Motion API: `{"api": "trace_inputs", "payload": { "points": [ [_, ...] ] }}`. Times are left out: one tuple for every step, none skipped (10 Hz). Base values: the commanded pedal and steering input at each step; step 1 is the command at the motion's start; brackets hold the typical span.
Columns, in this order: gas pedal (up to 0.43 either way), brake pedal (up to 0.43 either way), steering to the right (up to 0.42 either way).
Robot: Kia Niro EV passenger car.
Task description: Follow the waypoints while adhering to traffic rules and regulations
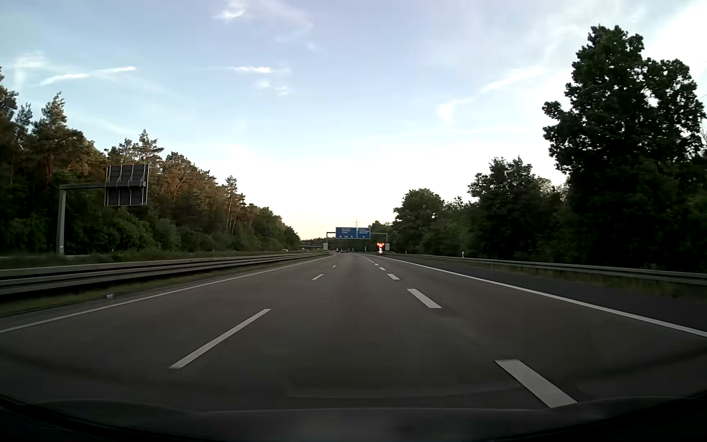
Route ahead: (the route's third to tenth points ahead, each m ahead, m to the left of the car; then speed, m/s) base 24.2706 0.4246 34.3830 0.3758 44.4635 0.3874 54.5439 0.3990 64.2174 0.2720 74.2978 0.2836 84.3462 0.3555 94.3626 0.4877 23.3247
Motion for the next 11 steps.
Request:
{"api": "trace_inputs", "payload": {
  "points": [
    [0.157, 0.0, 0.001],
    [0.157, 0.0, 0.001],
    [0.15, 0.0, 0.0],
    [0.13, 0.0, 0.0],
    [0.13, 0.0, 0.0],
    [0.13, 0.0, 0.0],
    [0.13, 0.0, 0.0],
    [0.13, 0.0, 0.0],
    [0.13, 0.0, 0.0],
    [0.13, 0.0, 0.0],
    [0.13, 0.0, 0.0]
  ]
}}
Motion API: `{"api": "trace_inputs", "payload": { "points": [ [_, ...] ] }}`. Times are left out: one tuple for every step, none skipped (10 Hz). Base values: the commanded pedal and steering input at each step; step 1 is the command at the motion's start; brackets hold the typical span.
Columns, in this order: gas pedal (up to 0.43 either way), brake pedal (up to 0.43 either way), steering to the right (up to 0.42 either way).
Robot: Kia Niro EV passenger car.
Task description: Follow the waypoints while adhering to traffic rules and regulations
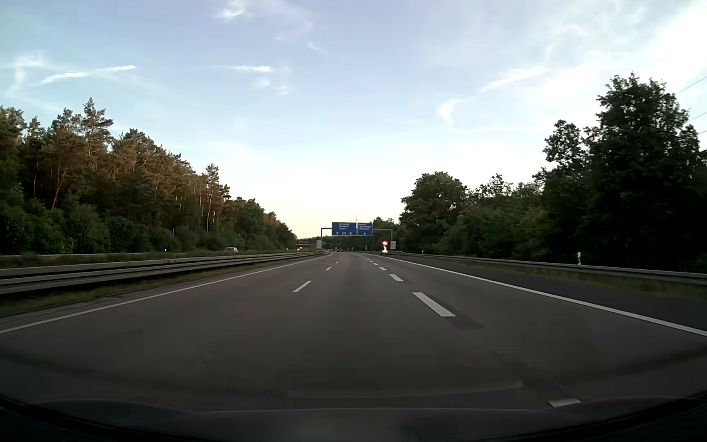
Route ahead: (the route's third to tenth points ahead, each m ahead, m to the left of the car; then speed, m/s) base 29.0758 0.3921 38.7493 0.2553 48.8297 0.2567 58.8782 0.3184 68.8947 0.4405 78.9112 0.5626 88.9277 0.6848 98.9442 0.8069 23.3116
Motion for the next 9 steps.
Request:
{"api": "trace_inputs", "payload": {
  "points": [
    [0.13, 0.0, 0.0],
    [0.13, 0.0, 0.0],
    [0.13, 0.0, 0.0],
    [0.13, 0.0, 0.0],
    [0.13, 0.0, 0.0],
    [0.13, 0.0, 0.0],
    [0.13, 0.0, 0.0],
    [0.13, 0.0, 0.0],
    [0.13, 0.0, 0.0]
  ]
}}
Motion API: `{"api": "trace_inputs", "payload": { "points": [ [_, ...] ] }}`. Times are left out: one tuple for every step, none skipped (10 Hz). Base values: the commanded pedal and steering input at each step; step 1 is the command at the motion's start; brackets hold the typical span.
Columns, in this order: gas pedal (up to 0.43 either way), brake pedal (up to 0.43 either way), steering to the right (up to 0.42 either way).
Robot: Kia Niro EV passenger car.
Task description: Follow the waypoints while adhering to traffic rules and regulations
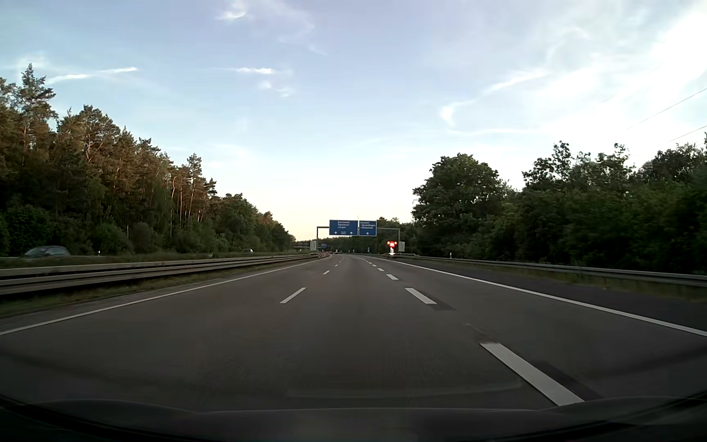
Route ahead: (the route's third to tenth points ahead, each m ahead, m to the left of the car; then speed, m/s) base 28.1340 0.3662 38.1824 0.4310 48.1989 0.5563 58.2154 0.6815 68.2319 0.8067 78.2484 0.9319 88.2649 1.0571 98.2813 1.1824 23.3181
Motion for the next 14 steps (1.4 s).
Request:
{"api": "trace_inputs", "payload": {
  "points": [
    [0.13, 0.0, 0.0],
    [0.13, 0.0, 0.0],
    [0.13, 0.0, 0.0],
    [0.13, 0.0, 0.0],
    [0.13, 0.0, 0.0],
    [0.13, 0.0, 0.0],
    [0.138, 0.0, 0.0],
    [0.138, 0.0, 0.0],
    [0.138, 0.0, 0.0],
    [0.138, 0.0, 0.0],
    [0.138, 0.0, 0.0],
    [0.138, 0.0, 0.0],
    [0.138, 0.0, 0.0],
    [0.138, 0.0, 0.0]
  ]
}}
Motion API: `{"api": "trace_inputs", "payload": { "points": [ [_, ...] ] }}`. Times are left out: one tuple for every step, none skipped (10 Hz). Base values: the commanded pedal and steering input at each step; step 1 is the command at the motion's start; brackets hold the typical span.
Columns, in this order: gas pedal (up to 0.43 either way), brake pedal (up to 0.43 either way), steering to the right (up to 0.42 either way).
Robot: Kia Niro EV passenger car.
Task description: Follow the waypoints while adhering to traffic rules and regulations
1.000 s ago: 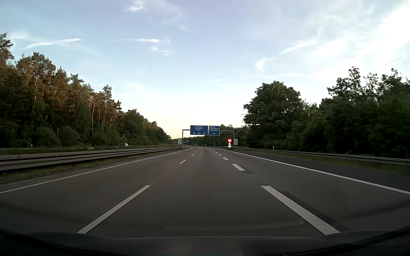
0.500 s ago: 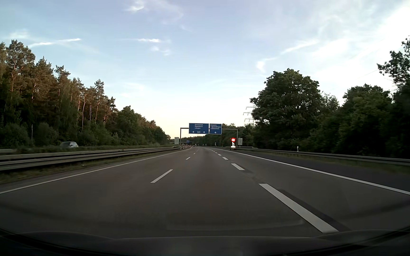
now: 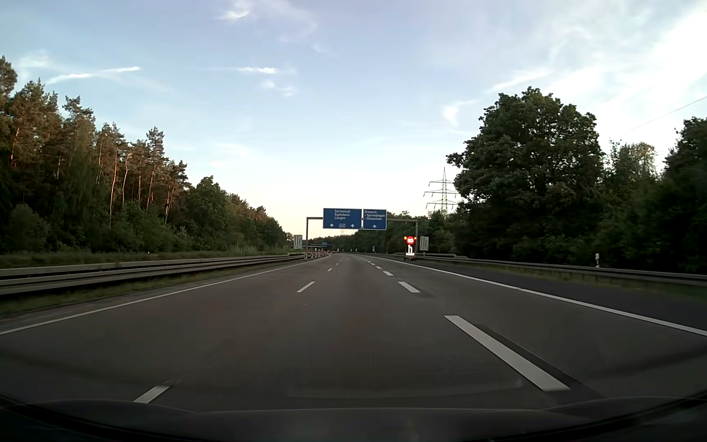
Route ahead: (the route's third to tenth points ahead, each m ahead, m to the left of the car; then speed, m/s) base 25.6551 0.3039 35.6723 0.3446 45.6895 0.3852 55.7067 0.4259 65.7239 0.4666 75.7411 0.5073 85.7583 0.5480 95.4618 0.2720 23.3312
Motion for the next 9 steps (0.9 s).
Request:
{"api": "trace_inputs", "payload": {
  "points": [
    [0.138, 0.0, 0.0],
    [0.138, 0.0, 0.0],
    [0.138, 0.0, 0.0],
    [0.138, 0.0, 0.0],
    [0.138, 0.0, 0.0],
    [0.138, 0.0, 0.0],
    [0.138, 0.0, 0.0],
    [0.13, 0.0, 0.0],
    [0.13, 0.0, 0.0]
  ]
}}
